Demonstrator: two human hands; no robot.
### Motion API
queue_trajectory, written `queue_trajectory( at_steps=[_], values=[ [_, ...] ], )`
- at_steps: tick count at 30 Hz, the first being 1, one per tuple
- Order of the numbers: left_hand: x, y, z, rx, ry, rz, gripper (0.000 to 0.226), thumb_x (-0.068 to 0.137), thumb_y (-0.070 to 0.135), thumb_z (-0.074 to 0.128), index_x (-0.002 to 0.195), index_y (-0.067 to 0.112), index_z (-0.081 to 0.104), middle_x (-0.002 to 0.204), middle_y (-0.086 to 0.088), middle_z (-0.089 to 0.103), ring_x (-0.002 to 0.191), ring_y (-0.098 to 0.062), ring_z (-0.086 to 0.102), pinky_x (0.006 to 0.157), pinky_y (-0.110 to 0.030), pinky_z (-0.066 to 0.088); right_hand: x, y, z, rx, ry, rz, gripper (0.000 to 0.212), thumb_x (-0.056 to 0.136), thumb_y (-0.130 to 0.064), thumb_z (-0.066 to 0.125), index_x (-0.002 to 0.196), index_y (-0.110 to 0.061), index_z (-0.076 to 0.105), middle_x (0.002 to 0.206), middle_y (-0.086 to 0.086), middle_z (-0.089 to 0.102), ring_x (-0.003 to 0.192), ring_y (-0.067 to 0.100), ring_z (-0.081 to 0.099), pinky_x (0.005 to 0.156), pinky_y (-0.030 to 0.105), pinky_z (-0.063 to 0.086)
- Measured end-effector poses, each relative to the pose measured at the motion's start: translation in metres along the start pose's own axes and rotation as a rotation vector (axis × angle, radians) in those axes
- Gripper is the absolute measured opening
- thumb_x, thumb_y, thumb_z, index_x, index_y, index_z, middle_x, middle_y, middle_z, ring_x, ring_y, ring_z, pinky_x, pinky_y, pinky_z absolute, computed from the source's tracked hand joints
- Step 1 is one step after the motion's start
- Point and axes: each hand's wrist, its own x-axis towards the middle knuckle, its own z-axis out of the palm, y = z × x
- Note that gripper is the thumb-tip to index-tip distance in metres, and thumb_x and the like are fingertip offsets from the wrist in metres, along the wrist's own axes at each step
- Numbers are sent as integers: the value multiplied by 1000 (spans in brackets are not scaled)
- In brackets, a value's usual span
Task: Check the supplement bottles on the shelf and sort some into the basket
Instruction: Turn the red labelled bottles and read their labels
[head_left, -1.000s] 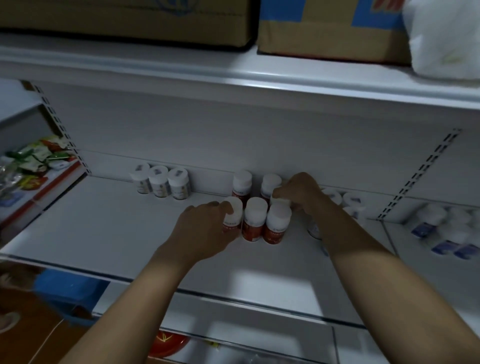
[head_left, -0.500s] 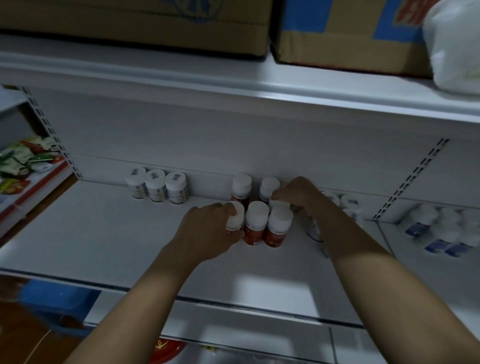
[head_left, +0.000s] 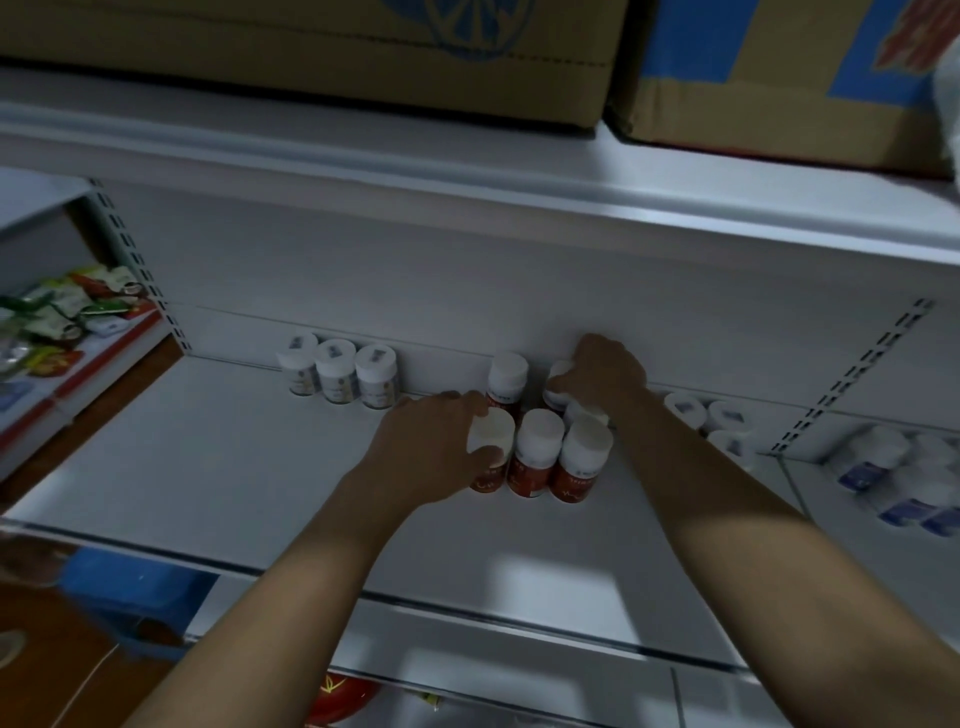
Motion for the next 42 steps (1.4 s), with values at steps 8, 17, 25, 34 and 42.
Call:
queue_trajectory(
  at_steps=[8, 17, 25, 34, 42],
  values=[
    [-1, -6, -8, 12, 4, 9, 46, 90, 52, 57, 128, 27, 49, 119, 4, 62, 108, -18, 60, 86, -30, 44, -7, -8, -7, 211, 133, -73, 45, 76, -26, 73, 117, -15, 59, 119, 9, 63, 108, 29, 58, 85, 31, 45],
    [7, -4, -22, 57, 81, 74, 50, 90, 56, 53, 128, 23, 50, 120, 2, 63, 110, -19, 60, 91, -35, 45, -48, -22, -66, 460, 387, -174, 26, 77, -27, 72, 103, -26, 67, 105, -1, 68, 93, 13, 61, 77, 21, 41],
    [-8, 2, -25, 96, 154, 111, 51, 91, 56, 49, 132, 25, 46, 121, 1, 60, 112, -21, 57, 93, -35, 39, -103, -19, -73, 807, 230, -210, 19, 71, -29, 77, 88, -38, 74, 92, -3, 74, 87, 15, 71, 80, 47, 59],
    [-71, -12, -8, -219, -71, 111, 70, 90, 60, 50, 150, 36, 22, 144, 10, 44, 129, -12, 41, 102, -26, 30, -164, -26, -15, 1034, 101, -148, 23, 82, -4, 71, 92, -24, 74, 94, -2, 75, 87, 14, 71, 77, 36, 57],
    [-114, -27, 19, -634, -193, 119, 70, 87, 34, 67, 143, 37, 27, 123, 10, 58, 105, -3, 56, 92, -23, 47, -198, -40, 24, 1199, -45, -73, 21, 83, 5, 66, 90, -14, 72, 89, -1, 76, 84, 12, 71, 70, 28, 58]
  ],
)
